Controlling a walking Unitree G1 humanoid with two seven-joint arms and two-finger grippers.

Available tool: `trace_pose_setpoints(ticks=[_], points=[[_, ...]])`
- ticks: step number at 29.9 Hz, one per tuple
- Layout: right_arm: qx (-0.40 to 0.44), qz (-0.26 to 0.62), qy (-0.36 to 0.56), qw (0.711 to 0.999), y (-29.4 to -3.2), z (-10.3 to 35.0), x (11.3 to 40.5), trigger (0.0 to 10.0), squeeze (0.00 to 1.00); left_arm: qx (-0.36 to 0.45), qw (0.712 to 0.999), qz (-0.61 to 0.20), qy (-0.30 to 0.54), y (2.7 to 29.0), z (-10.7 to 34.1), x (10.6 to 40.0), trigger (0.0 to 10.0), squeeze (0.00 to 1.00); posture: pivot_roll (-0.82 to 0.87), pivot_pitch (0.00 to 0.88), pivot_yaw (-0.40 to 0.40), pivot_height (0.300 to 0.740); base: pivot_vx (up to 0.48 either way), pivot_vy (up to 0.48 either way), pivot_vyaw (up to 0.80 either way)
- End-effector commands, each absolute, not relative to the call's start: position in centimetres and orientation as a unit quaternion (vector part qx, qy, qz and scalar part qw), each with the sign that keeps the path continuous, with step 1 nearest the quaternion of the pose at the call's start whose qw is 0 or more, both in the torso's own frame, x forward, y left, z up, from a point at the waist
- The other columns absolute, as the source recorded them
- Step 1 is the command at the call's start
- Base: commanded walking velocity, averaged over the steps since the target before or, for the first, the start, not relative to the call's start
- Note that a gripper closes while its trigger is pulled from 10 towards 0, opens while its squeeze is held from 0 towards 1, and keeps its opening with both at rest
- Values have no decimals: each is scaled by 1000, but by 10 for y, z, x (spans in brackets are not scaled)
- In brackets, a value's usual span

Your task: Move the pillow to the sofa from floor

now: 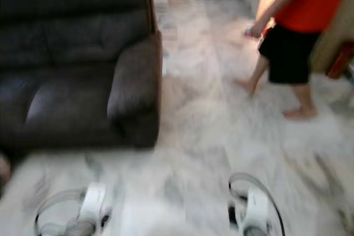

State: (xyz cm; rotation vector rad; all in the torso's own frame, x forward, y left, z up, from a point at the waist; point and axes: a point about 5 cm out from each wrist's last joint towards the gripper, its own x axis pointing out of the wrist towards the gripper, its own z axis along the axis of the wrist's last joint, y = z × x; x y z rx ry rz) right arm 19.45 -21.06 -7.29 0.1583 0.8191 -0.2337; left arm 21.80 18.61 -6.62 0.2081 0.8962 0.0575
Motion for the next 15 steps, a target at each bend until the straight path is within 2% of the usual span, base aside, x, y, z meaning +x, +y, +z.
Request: trace_pose_setpoints(ticks=[1,9,15], points=[[70,-110,398,908,-211,-72,196,10000,0,101,892,28,440,186,-69,214,10000,0,-136,89,90,740,0,416,0],[72,-109,402,906,-203,-73,197,10000,0,101,891,28,441,186,-68,215,10000,0,-133,94,91,740,0,414,0],[75,-98,404,907,-183,-73,204,10000,0,101,893,28,438,186,-68,216,10000,0,-132,97,90,740,0,416,0]])
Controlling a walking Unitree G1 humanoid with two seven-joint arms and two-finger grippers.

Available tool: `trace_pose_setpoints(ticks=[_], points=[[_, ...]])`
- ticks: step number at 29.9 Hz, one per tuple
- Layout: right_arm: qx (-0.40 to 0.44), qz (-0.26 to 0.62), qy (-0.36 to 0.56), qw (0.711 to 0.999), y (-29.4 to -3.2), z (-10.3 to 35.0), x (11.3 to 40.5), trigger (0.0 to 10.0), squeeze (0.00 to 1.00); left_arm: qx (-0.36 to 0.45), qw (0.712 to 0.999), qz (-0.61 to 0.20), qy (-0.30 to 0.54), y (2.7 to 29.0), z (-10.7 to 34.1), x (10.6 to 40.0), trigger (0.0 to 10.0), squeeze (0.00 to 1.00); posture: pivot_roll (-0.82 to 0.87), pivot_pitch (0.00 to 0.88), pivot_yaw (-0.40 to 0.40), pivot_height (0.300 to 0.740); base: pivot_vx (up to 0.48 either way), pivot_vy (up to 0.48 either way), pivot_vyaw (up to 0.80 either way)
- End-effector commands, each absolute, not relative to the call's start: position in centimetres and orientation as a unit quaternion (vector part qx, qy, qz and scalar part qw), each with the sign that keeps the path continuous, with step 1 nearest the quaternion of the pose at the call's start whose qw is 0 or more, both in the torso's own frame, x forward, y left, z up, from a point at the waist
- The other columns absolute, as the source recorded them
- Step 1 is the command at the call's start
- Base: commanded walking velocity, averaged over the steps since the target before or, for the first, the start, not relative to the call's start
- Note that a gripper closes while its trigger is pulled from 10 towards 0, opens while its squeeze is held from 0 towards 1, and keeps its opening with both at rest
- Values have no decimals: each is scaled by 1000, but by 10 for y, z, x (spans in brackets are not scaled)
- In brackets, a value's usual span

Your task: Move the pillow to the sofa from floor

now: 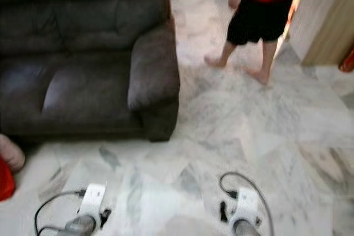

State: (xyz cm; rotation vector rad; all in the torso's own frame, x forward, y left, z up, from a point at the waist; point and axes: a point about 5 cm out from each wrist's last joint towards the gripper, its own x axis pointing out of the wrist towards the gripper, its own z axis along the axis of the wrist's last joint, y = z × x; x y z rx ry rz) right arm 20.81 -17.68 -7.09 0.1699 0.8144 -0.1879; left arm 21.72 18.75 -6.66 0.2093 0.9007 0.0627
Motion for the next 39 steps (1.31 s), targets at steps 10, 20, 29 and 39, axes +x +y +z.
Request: trace_pose_setpoints(ticks=[10,20,29,39], points=[[77,-105,403,906,-201,-74,196,10000,0,99,893,28,438,186,-67,217,10000,0,-133,100,90,740,0,416,0],[78,-105,404,905,-200,-74,197,10000,0,99,893,27,438,186,-67,217,10000,0,-128,105,92,740,0,415,0],[79,-102,405,905,-200,-75,196,10000,0,98,893,25,438,185,-68,216,10000,0,-126,93,89,740,0,416,0],[79,-99,405,905,-199,-74,197,10000,0,101,893,24,438,186,-67,217,10000,0,-117,72,94,740,0,415,0]])
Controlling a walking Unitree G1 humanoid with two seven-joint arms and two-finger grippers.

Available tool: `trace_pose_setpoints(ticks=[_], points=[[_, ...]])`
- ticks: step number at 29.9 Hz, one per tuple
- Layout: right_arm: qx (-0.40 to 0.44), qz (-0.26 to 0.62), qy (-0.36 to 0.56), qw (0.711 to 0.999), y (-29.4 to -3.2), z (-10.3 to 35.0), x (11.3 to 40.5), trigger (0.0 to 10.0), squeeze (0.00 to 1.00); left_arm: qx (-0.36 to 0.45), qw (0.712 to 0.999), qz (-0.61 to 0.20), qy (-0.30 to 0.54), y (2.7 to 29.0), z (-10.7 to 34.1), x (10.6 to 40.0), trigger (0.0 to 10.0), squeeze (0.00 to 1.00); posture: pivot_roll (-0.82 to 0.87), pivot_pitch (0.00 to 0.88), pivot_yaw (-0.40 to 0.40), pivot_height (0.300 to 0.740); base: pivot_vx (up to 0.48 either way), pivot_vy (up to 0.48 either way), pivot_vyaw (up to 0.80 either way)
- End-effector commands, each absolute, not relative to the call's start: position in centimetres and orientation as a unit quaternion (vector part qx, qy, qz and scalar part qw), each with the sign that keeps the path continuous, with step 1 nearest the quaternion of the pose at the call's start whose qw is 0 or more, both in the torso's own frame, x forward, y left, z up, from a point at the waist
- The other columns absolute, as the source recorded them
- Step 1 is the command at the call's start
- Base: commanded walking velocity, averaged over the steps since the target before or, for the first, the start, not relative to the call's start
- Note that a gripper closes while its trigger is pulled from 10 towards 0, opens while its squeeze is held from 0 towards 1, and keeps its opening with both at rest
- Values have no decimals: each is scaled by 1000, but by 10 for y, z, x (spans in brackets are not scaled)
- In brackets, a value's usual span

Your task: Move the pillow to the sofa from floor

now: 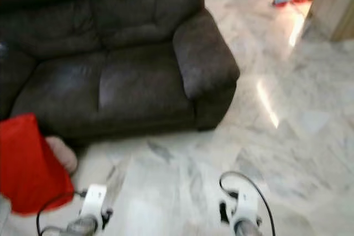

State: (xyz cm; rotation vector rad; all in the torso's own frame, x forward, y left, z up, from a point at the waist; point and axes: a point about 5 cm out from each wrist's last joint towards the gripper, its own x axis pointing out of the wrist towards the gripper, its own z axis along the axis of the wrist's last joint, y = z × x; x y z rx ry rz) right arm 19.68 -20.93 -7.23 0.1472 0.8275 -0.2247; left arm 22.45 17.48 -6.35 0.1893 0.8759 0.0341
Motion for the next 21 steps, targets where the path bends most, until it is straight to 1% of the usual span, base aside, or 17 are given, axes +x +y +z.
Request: trace_pose_setpoints(ticks=[1,17,21], points=[[80,-98,405,905,-198,-74,197,10000,0,101,893,24,438,186,-67,217,10000,0,-116,68,95,740,0,416,0],[84,-98,404,906,-198,-74,198,10000,0,100,893,26,438,187,-66,218,10000,0,-106,80,92,740,0,415,0],[85,-98,404,906,-197,-74,198,10000,0,101,892,27,439,188,-66,218,10000,0,-100,71,94,740,0,418,0]])
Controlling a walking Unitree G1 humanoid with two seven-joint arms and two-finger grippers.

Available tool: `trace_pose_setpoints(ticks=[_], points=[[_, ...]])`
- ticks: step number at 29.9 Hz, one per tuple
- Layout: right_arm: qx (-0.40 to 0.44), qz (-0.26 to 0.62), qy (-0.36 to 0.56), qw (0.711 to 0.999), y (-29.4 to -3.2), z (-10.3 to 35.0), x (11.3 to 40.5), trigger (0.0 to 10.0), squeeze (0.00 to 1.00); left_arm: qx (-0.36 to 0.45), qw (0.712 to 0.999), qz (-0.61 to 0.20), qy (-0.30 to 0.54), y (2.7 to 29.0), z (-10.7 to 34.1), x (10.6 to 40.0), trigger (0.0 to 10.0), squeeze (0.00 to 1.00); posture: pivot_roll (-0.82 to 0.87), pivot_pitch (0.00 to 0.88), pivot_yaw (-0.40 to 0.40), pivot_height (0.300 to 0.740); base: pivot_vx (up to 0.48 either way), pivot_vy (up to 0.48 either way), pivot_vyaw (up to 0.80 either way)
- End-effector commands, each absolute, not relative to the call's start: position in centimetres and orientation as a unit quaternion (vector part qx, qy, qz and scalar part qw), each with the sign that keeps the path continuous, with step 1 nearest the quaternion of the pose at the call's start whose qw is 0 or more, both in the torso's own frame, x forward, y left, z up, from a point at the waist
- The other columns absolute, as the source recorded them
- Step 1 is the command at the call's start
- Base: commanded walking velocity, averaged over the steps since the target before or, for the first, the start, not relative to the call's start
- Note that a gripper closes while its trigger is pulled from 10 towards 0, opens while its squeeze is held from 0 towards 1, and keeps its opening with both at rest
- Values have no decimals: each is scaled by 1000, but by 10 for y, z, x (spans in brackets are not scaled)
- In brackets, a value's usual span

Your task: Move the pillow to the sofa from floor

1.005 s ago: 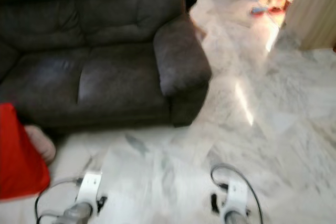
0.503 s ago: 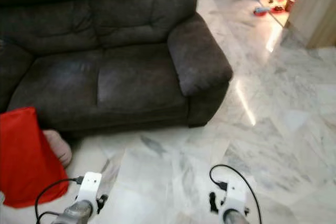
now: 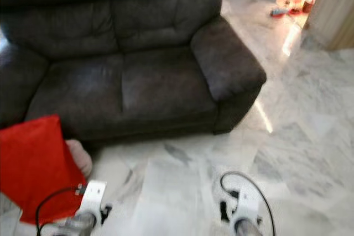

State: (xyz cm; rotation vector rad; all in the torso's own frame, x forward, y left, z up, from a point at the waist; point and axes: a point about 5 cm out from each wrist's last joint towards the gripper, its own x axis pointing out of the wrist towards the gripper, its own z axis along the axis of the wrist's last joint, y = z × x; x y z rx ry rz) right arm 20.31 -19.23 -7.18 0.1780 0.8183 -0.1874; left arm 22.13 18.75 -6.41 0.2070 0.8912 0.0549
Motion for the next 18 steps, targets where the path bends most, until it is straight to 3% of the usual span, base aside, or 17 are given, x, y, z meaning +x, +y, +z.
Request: trace_pose_setpoints(ticks=[1,18], points=[[85,-98,404,906,-197,-74,198,10000,0,101,892,27,440,188,-66,218,10000,0,-91,75,98,740,0,416,0],[82,-95,412,903,-196,-75,196,10000,0,105,893,21,436,188,-67,218,10000,0,3,4,97,740,0,416,0]])
